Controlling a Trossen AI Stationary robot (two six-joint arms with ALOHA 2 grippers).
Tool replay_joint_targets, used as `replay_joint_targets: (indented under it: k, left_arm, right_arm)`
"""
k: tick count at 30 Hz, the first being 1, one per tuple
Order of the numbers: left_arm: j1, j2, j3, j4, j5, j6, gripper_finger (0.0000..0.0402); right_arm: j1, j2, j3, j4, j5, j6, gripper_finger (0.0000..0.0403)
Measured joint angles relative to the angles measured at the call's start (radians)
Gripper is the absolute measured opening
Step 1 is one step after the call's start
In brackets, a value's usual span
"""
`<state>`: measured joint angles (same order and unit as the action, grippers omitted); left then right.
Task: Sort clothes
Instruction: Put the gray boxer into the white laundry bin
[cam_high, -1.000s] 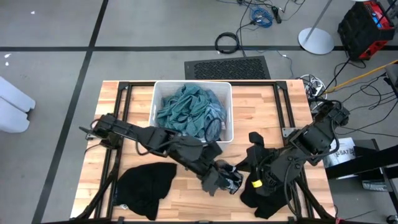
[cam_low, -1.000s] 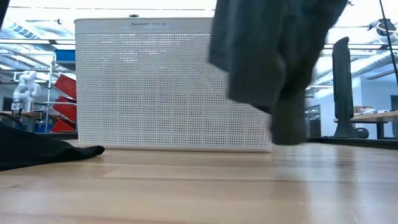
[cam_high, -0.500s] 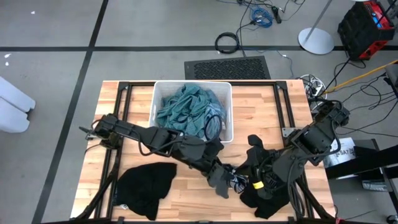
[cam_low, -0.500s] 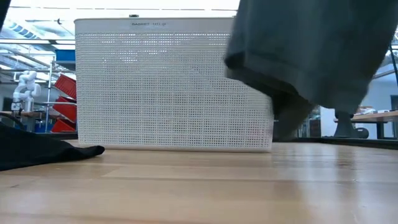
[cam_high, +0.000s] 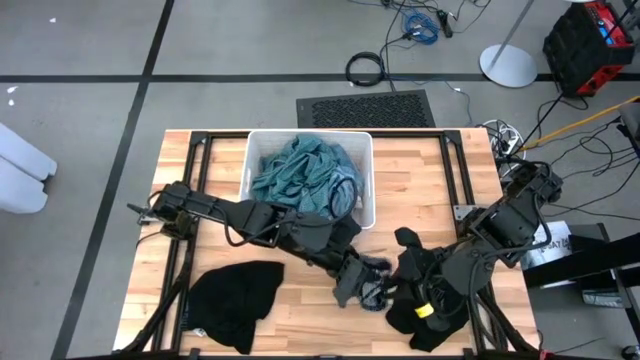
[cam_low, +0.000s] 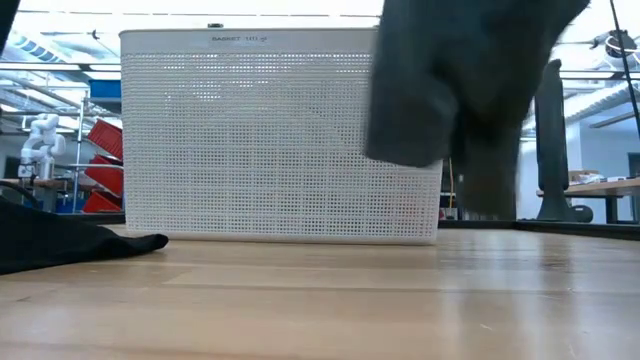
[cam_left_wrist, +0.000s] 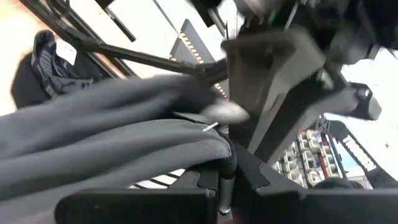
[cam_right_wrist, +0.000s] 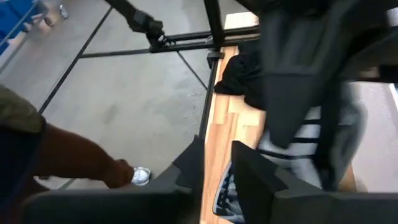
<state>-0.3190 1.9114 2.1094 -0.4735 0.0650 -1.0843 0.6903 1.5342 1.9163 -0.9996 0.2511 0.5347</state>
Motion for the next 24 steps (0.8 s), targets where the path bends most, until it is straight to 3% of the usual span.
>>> replay_joint_targets:
  k: [10, 15, 20, 24]
  left_arm:
    - [0.000, 0.000, 0.000, 0.035, -0.002, 0.017, 0.0018]
    - [0.001, 0.000, 0.000, 0.040, 0.005, 0.015, 0.0018]
    - [-0.004, -0.013, 0.000, 0.047, 0.019, -0.006, 0.0018]
    - [-0.002, -0.036, 0.001, 0.053, -0.003, 0.001, 0.0018]
  right_arm:
    - [-0.008, 0.003, 0.000, -0.019, 0.022, -0.035, 0.0163]
    - [-0.010, -0.010, 0.001, -0.081, -0.022, 0.086, 0.0171]
    - [0.059, -0.001, -0.001, -0.360, -0.082, 0.277, 0.0162]
    - [0.185, -0.019, -0.028, -0.426, 0.113, 0.383, 0.0161]
